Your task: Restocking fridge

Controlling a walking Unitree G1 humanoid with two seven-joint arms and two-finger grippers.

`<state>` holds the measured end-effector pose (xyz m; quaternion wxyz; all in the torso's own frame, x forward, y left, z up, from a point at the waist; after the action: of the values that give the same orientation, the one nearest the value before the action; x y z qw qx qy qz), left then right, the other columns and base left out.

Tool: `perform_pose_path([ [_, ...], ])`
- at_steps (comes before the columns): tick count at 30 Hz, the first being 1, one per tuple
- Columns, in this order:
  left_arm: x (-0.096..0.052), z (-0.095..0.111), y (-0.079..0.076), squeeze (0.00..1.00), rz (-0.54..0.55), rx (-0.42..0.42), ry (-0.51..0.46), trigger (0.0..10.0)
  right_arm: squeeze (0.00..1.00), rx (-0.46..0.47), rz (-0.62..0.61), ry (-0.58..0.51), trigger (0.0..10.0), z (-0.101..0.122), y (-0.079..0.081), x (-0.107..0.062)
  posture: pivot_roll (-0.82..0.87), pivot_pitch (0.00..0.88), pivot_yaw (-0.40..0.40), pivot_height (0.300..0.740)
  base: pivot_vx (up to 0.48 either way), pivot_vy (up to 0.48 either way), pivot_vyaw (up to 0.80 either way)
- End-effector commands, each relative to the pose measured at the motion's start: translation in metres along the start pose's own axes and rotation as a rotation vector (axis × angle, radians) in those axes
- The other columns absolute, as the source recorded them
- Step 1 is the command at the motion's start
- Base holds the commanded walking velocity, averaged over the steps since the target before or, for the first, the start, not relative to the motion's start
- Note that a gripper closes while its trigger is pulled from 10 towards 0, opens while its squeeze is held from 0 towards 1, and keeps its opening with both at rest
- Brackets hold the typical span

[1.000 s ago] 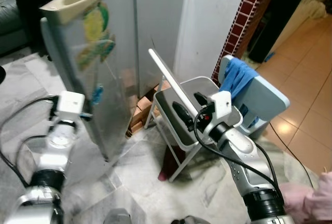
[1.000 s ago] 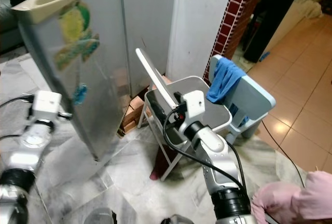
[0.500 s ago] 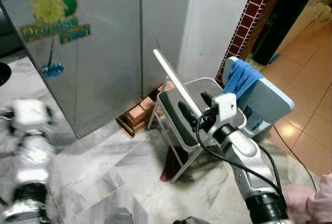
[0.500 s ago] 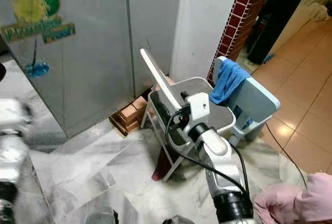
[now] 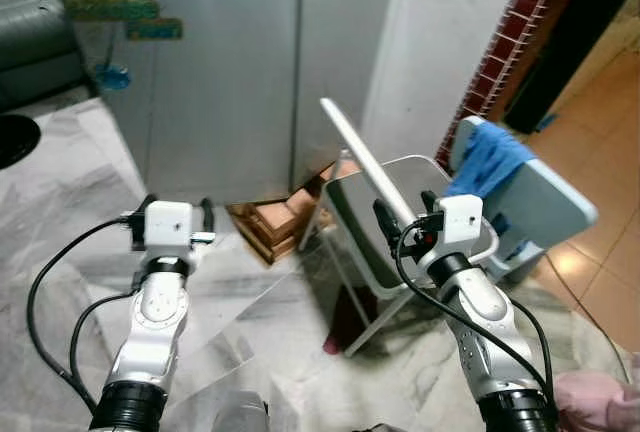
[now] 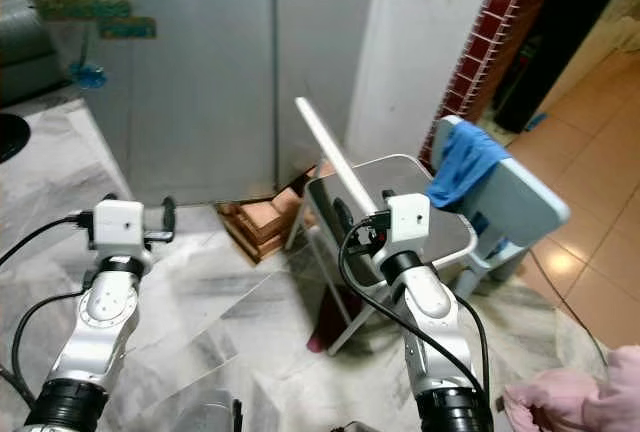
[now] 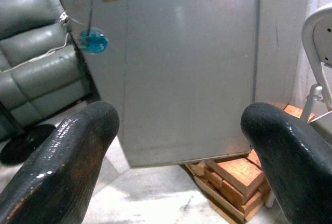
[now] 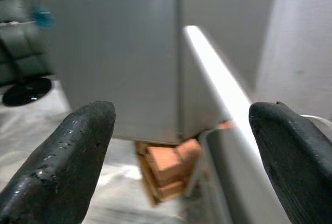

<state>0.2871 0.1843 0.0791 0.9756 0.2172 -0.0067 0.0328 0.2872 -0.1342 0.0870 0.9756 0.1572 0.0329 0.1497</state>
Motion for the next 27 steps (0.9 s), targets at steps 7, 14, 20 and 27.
perform_pose_path([
  [7,-0.004,0.009,0.0,0.0,-0.033,0.019,-0.011,10.0,0.0,-0.031,-0.034,-0.015,10.0,0.005,-0.012,-0.002,0.11,0.054,-0.029,0.74,0.0,0.48,-0.69],
  [14,-0.006,0.007,0.0,0.0,-0.052,0.016,-0.007,10.0,0.0,-0.048,-0.098,-0.007,10.0,0.002,-0.023,-0.006,0.1,0.057,-0.035,0.74,0.0,0.48,-0.14],
  [20,-0.011,0.007,-0.007,0.0,-0.075,-0.004,0.001,10.0,0.0,-0.028,-0.128,0.006,10.0,-0.002,-0.029,-0.013,0.09,0.057,-0.032,0.74,0.0,0.48,0.0],
  [27,-0.019,0.003,-0.012,0.0,-0.099,-0.026,0.025,10.0,0.0,-0.008,-0.188,0.0,10.0,-0.006,-0.035,-0.022,0.08,0.039,-0.02,0.74,0.0,0.48,0.0],
])
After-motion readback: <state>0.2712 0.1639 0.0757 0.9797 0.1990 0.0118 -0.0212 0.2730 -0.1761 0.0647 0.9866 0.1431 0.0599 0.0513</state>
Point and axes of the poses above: a point about 5 cm out from each wrist's last joint towards the gripper, its own x axis pointing out of the wrist towards the gripper, its own z axis along the axis of the wrist's last joint, y = z × x, the point moved 1 cm from there along x, pointing out of the wrist towards the gripper, and after that the axes turned 11 degrees about x, right-handed, at the moved point
